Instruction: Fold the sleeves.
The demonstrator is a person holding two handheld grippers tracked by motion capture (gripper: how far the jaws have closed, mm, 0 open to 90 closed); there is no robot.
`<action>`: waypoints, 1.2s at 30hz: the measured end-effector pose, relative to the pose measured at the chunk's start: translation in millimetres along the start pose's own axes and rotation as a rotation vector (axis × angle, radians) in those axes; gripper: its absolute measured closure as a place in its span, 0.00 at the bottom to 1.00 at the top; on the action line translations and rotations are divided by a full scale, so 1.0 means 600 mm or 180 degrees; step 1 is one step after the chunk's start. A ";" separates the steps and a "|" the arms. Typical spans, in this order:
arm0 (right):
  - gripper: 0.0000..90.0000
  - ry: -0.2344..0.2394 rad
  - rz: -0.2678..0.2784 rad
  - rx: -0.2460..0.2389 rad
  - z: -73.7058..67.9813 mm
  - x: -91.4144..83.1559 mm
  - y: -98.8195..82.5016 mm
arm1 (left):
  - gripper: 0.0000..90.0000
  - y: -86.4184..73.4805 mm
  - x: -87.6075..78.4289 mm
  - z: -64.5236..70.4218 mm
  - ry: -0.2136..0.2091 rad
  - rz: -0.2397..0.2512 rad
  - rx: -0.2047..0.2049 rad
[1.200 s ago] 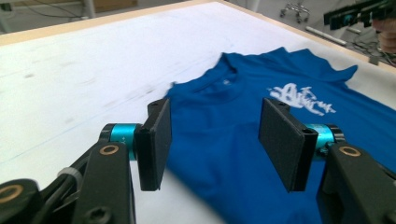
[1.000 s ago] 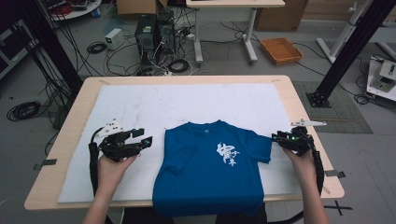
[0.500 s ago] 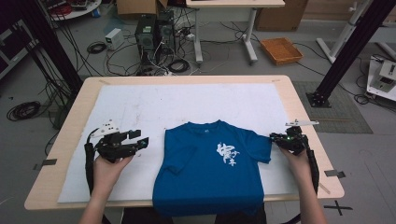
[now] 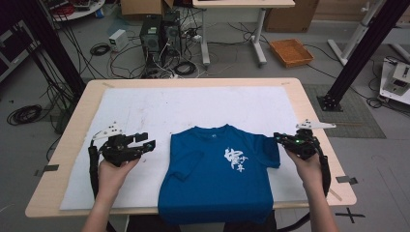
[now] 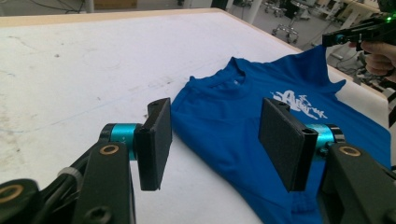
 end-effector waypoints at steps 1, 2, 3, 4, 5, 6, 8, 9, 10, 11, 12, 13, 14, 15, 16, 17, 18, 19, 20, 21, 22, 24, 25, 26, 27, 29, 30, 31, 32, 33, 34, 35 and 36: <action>0.99 0.0007 -0.0002 -0.0064 -0.014 0.001 0.007 | 0.49 0.001 0.001 0.001 -0.0009 -0.0004 -0.0004; 0.99 0.0004 -0.0022 -0.0090 -0.026 0.003 0.012 | 0.49 0.002 0.002 0.001 -0.0032 -0.0013 0.0001; 0.99 0.0004 -0.0022 -0.0090 -0.026 0.003 0.012 | 0.49 0.002 0.002 0.001 -0.0032 -0.0013 0.0001; 0.99 0.0011 -0.0038 -0.0159 -0.046 0.006 0.020 | 0.49 0.002 0.004 0.002 -0.0056 -0.0008 -0.0016; 0.99 0.0034 -0.0088 -0.0234 -0.081 0.016 0.034 | 0.49 0.002 0.008 0.003 -0.0101 -0.0021 -0.0031; 0.99 0.0034 -0.0088 -0.0234 -0.081 0.016 0.034 | 0.49 0.002 0.008 0.003 -0.0101 -0.0021 -0.0031; 0.99 0.0049 -0.0145 -0.0295 -0.125 0.040 0.051 | 0.49 0.002 0.012 0.005 -0.0125 -0.0050 -0.0035; 0.99 0.0049 -0.0145 -0.0295 -0.125 0.040 0.051 | 0.49 0.002 0.013 0.006 -0.0133 -0.0066 -0.0021; 0.99 0.0053 -0.0174 -0.0303 -0.133 0.048 0.054 | 0.49 0.003 0.014 0.008 -0.0143 -0.0069 -0.0026; 0.99 0.0056 -0.0209 -0.0333 -0.144 0.059 0.057 | 0.49 0.003 0.016 0.009 -0.0154 -0.0082 -0.0008; 0.99 0.0047 -0.0258 -0.0338 -0.156 0.073 0.061 | 0.49 0.003 0.017 0.010 -0.0159 -0.0083 -0.0009; 0.98 0.0029 -0.0291 -0.0366 -0.165 0.084 0.063 | 0.49 0.003 0.018 0.011 -0.0166 -0.0097 -0.0008; 0.98 -0.0008 -0.0376 -0.0399 -0.181 0.104 0.066 | 0.49 0.003 0.018 0.011 -0.0167 -0.0102 -0.0006; 0.98 -0.0008 -0.0376 -0.0399 -0.181 0.104 0.066 | 0.49 0.003 0.019 0.011 -0.0174 -0.0104 -0.0012; 0.94 0.0014 -0.0402 -0.0453 -0.193 0.119 0.069 | 0.49 0.002 0.020 0.010 -0.0181 -0.0113 -0.0007; 0.94 0.0014 -0.0402 -0.0453 -0.193 0.119 0.069 | 0.49 0.002 0.021 0.010 -0.0179 -0.0121 -0.0009; 0.89 0.0034 -0.0409 -0.0464 -0.199 0.124 0.071 | 0.49 0.002 0.022 0.010 -0.0190 -0.0126 -0.0019; 0.86 0.0048 -0.0397 -0.0477 -0.202 0.128 0.072 | 0.49 0.002 0.022 0.010 -0.0187 -0.0141 -0.0017; 0.86 0.0067 -0.0388 -0.0486 -0.204 0.128 0.073 | 0.49 0.001 0.023 0.011 -0.0190 -0.0154 -0.0020; 0.83 0.0074 -0.0338 -0.0506 -0.203 0.124 0.073 | 0.49 0.001 0.023 0.010 -0.0189 -0.0161 -0.0012; 0.83 0.0074 -0.0338 -0.0506 -0.203 0.124 0.073 | 0.49 0.001 0.023 0.011 -0.0187 -0.0165 -0.0013; 0.81 0.0057 -0.0242 -0.0467 -0.192 0.112 0.073 | 0.49 0.001 0.024 0.011 -0.0189 -0.0166 -0.0010; 0.79 0.0048 -0.0215 -0.0443 -0.186 0.107 0.072 | 0.49 0.001 0.025 0.011 -0.0189 -0.0173 -0.0011; 0.77 0.0035 -0.0167 -0.0385 -0.175 0.097 0.070 | 0.49 0.001 0.025 0.011 -0.0188 -0.0175 0.0003; 0.74 0.0019 -0.0118 -0.0361 -0.167 0.092 0.068 | 0.49 0.001 0.026 0.011 -0.0179 -0.0171 -0.0003; 0.72 -0.0018 -0.0047 -0.0282 -0.148 0.077 0.062 | 0.49 0.000 0.028 0.012 -0.0146 -0.0174 0.0010; 0.67 -0.0103 0.0028 -0.0206 -0.126 0.066 0.053 | 0.49 -0.001 0.029 0.012 -0.0109 -0.0169 0.0015; 0.65 -0.0127 0.0052 -0.0161 -0.118 0.063 0.049 | 0.49 -0.002 0.030 0.011 -0.0094 -0.0163 0.0012; 0.63 -0.0162 0.0085 -0.0121 -0.107 0.060 0.045 | 0.49 -0.003 0.032 0.010 -0.0069 -0.0169 0.0005; 0.63 -0.0162 0.0085 -0.0121 -0.107 0.060 0.045 | 0.49 -0.004 0.033 0.010 -0.0047 -0.0172 -0.0001; 0.59 -0.0200 0.0106 -0.0085 -0.097 0.057 0.041 | 0.48 -0.005 0.035 0.008 -0.0013 -0.0190 0.0013; 0.56 -0.0221 0.0123 -0.0033 -0.086 0.053 0.037 | 0.48 -0.006 0.036 0.007 0.0017 -0.0192 0.0024; 0.54 -0.0228 0.0147 -0.0009 -0.077 0.049 0.034 | 0.48 -0.007 0.037 0.007 0.0046 -0.0203 0.0036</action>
Point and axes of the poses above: each handheld gripper's, and its own axes: x roughly forward along the jaws, y roughly out of its top, z roughly to its right, the point moved 3 cm from there along x, roughly forward along the jaws, and after that the axes turned 9 degrees about -z, right-handed, at the moved point
